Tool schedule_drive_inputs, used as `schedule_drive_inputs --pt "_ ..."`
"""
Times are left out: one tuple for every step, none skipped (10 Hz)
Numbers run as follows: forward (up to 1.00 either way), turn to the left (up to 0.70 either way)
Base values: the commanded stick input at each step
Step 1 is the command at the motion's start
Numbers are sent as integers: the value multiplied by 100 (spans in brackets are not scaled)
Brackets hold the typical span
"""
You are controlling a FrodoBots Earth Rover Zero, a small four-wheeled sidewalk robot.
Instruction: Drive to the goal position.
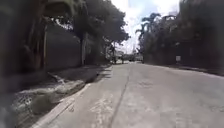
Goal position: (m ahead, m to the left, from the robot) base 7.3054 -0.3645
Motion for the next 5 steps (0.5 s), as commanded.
schedule_drive_inputs --pt "70 0" --pt "70 0" --pt "70 0" --pt "70 0" --pt "70 0"
